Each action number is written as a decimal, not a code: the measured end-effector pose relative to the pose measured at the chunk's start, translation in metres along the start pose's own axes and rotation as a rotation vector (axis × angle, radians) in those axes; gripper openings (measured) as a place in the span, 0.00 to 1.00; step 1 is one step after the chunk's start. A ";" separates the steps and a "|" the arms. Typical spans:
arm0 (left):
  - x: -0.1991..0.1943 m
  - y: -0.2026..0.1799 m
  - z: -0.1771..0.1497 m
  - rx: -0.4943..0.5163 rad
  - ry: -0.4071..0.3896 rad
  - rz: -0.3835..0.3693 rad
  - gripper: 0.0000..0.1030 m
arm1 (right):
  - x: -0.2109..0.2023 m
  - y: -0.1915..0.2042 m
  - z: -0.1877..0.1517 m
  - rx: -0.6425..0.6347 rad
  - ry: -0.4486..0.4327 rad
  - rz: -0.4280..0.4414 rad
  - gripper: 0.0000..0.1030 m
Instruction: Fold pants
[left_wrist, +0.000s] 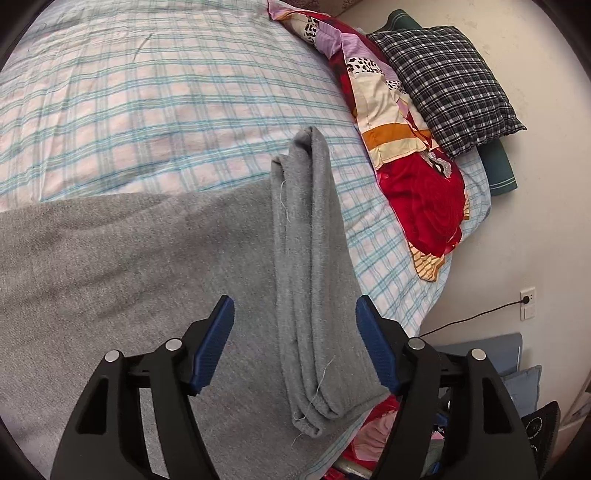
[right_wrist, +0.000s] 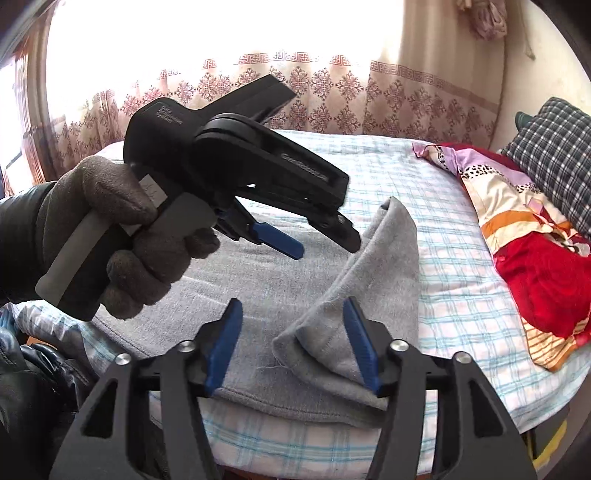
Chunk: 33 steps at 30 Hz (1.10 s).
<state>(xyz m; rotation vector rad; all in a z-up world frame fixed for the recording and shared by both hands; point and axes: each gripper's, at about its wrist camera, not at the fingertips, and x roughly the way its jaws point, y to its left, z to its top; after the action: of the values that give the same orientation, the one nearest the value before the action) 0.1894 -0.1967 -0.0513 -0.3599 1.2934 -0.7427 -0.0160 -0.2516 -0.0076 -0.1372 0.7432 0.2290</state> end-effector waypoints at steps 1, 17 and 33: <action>0.000 0.002 0.000 -0.001 -0.001 0.002 0.68 | 0.002 0.001 -0.003 -0.010 0.011 -0.010 0.58; 0.014 0.005 -0.001 0.008 0.028 0.029 0.78 | 0.052 -0.011 -0.017 -0.009 0.110 0.025 0.34; 0.027 0.006 -0.006 -0.085 0.051 -0.213 0.86 | 0.014 0.012 0.005 -0.031 0.007 0.090 0.21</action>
<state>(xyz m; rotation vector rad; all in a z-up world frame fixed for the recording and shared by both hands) 0.1874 -0.2100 -0.0763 -0.5573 1.3504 -0.8823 -0.0059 -0.2365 -0.0138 -0.1340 0.7533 0.3255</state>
